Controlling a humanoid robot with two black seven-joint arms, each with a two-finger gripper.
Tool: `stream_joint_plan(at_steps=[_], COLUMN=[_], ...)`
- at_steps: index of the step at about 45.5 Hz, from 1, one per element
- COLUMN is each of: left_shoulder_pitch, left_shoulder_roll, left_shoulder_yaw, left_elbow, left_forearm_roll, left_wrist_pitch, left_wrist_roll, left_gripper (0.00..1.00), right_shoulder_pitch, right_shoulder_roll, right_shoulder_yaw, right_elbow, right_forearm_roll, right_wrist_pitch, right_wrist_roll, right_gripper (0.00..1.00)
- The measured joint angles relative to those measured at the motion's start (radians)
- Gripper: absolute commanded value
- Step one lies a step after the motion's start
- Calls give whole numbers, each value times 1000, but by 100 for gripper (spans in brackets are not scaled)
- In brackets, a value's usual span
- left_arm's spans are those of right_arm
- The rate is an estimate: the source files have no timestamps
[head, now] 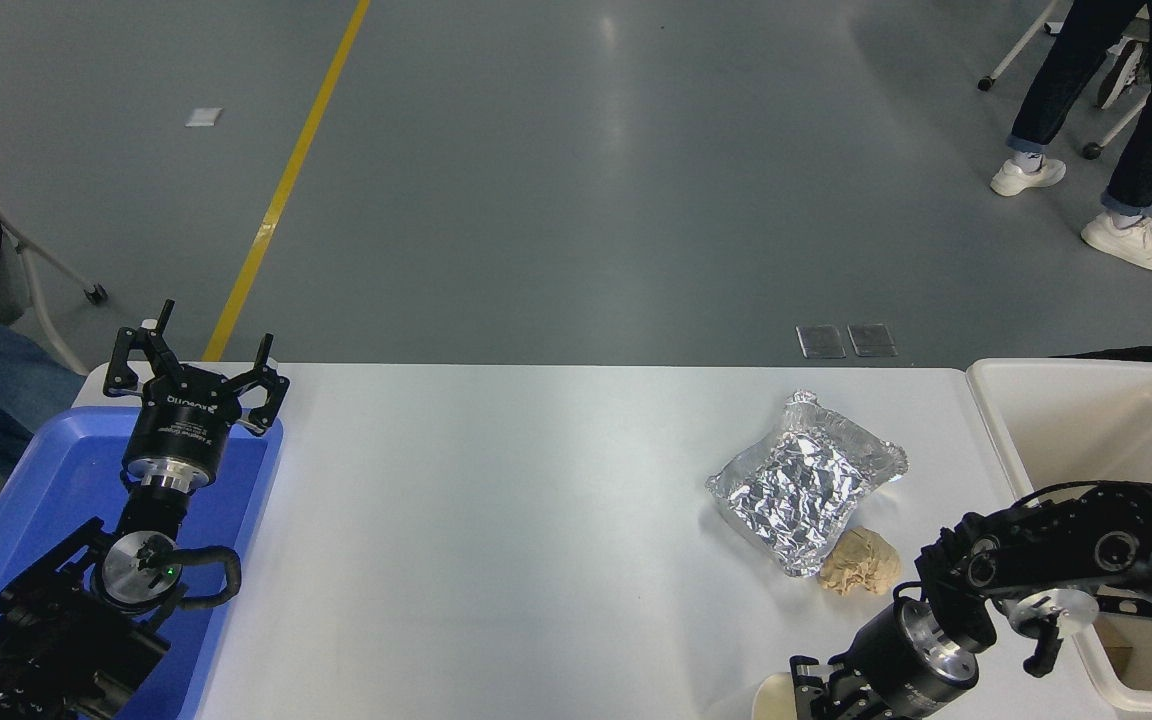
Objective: Pick up paper cup place in dustbin
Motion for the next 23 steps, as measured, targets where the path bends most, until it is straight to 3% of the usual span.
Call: stream_joint_plan(at_steps=[12,23], left_shoulder_pitch=[0,0], left_shoulder_roll=[0,0], left_shoulder_yaw=[0,1], left_elbow=[0,0], left_forearm_roll=[0,0], left_wrist_pitch=[0,0], left_wrist_roll=[0,0], left_gripper=[100,100], right_shoulder_pitch=[147,518], right_shoulder_roll=[-44,-90], right_shoulder_yaw=[-11,-187], right_elbow=[10,101], right_forearm_roll=[27,118], right_wrist_pitch=[40,86], right_wrist_roll=[-17,-48], right_gripper=[0,0])
